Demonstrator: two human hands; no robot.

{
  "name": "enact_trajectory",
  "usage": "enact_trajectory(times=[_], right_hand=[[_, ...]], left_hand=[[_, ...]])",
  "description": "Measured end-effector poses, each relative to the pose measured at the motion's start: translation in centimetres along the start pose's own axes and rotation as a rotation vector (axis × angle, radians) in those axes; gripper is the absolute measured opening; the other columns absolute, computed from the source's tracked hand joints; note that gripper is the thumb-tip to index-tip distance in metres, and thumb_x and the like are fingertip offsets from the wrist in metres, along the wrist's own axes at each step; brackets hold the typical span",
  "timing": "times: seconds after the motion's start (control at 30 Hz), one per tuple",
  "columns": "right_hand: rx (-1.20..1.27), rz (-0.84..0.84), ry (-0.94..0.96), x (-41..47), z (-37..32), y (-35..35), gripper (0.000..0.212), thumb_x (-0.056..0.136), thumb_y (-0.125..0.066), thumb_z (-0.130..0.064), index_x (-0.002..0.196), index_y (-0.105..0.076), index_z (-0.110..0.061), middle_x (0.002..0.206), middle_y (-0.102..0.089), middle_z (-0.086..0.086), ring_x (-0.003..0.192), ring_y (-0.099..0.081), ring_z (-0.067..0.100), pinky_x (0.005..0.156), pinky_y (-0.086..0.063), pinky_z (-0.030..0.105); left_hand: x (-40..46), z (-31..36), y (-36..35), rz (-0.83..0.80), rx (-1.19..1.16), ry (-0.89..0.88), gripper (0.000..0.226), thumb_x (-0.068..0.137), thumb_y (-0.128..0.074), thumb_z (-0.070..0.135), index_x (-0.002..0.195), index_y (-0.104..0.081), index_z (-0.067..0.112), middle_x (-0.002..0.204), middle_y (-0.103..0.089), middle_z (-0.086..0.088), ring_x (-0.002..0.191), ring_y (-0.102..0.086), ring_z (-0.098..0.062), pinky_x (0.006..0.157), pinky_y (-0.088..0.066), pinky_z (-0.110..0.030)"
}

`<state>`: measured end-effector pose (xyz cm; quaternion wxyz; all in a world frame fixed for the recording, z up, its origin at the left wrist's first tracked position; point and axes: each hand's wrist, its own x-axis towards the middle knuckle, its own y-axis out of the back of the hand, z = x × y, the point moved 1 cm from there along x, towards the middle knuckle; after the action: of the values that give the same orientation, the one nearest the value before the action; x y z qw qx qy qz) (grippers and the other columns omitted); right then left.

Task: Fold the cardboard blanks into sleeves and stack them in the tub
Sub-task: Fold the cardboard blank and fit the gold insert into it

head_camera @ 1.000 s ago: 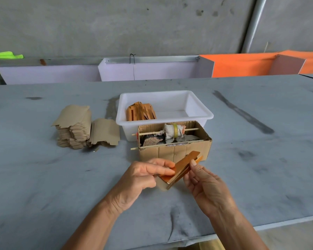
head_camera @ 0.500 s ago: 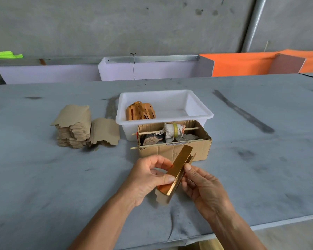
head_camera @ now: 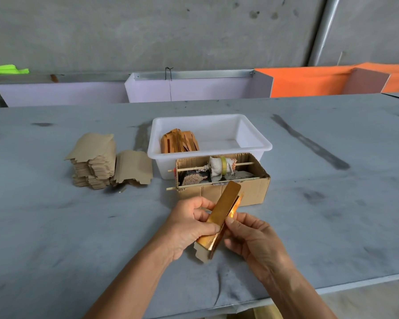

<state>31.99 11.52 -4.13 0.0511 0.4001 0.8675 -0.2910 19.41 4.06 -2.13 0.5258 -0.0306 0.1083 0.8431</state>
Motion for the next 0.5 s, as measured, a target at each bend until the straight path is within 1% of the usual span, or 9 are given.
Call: enact_trajectory(times=[0.07,0.13,0.2,0.27,0.33,0.4,0.43,0.5], right_hand=[[-0.039,0.068,0.029,0.1,0.2,-0.2,0.008,0.071,-0.069,-0.011,0.073,-0.069,-0.003,0.06,-0.065,0.009,0.047,-0.058,0.012,0.044,-0.051,0.02],[-0.053,0.126,0.067,0.2,0.5,-0.3,0.009,0.081,-0.066,-0.008,0.073,-0.067,-0.004,0.057,-0.064,0.007,0.047,-0.057,0.011,0.043,-0.049,0.019],[-0.059,0.169,0.106,0.2,0.7,-0.6,0.012,0.085,-0.063,-0.006,0.073,-0.065,-0.003,0.056,-0.063,0.006,0.046,-0.056,0.01,0.044,-0.048,0.019],[-0.057,0.195,0.125,0.2,0.8,-0.7,0.015,0.087,-0.062,-0.004,0.071,-0.063,-0.004,0.054,-0.062,0.006,0.046,-0.056,0.011,0.045,-0.049,0.021],[-0.05,0.207,0.123,0.2,0.8,-0.7,0.019,0.086,-0.062,-0.002,0.067,-0.06,-0.004,0.051,-0.058,0.006,0.044,-0.054,0.012,0.044,-0.048,0.021],[-0.074,0.205,0.119,0.0,0.7,-0.5,0.021,0.083,-0.065,-0.003,0.063,-0.059,-0.006,0.05,-0.055,0.005,0.045,-0.05,0.012,0.045,-0.044,0.023],[-0.098,0.2,0.122,0.0,0.5,-0.4,0.022,0.082,-0.067,-0.004,0.062,-0.059,-0.008,0.051,-0.055,0.005,0.047,-0.048,0.012,0.047,-0.042,0.025],[-0.127,0.189,0.136,-0.1,-0.1,0.0,0.02,0.08,-0.069,-0.007,0.062,-0.06,-0.01,0.053,-0.055,0.002,0.05,-0.049,0.01,0.051,-0.039,0.027]], left_hand=[[0.0,-0.2,-0.2,0.023,-0.03,0.0,0.024,0.079,-0.068,-0.005,0.099,-0.063,0.008,0.07,-0.07,-0.001,0.062,-0.066,-0.011,0.055,-0.052,-0.024],[-0.2,-0.2,-0.5,0.047,-0.059,0.012,0.019,0.082,-0.07,0.008,0.1,-0.064,0.01,0.075,-0.071,-0.002,0.066,-0.066,-0.009,0.056,-0.051,-0.02],[-0.5,-0.3,-0.8,0.025,-0.025,0.006,0.031,0.074,-0.078,0.017,0.101,-0.063,0.014,0.082,-0.073,-0.003,0.074,-0.068,-0.011,0.061,-0.054,-0.021],[-0.6,-0.5,-1.0,0.028,0.069,0.008,0.043,0.067,-0.083,0.011,0.103,-0.061,0.018,0.089,-0.072,-0.006,0.08,-0.067,-0.016,0.069,-0.056,-0.029],[-0.6,-0.7,-1.0,0.061,0.087,0.037,0.045,0.068,-0.081,0.003,0.103,-0.059,0.02,0.089,-0.071,-0.01,0.075,-0.064,-0.02,0.065,-0.052,-0.036],[-0.6,-0.7,-0.6,0.056,0.069,0.055,0.044,0.071,-0.077,-0.002,0.102,-0.058,0.023,0.08,-0.071,-0.007,0.068,-0.062,-0.02,0.062,-0.047,-0.036],[-0.6,-0.7,-0.4,0.041,0.07,0.057,0.044,0.071,-0.076,-0.003,0.102,-0.058,0.024,0.075,-0.071,-0.004,0.066,-0.062,-0.019,0.061,-0.047,-0.035],[-0.7,-0.4,0.1,-0.007,0.078,0.049,0.044,0.072,-0.074,-0.006,0.103,-0.058,0.022,0.071,-0.07,-0.002,0.062,-0.063,-0.017,0.058,-0.048,-0.031]])
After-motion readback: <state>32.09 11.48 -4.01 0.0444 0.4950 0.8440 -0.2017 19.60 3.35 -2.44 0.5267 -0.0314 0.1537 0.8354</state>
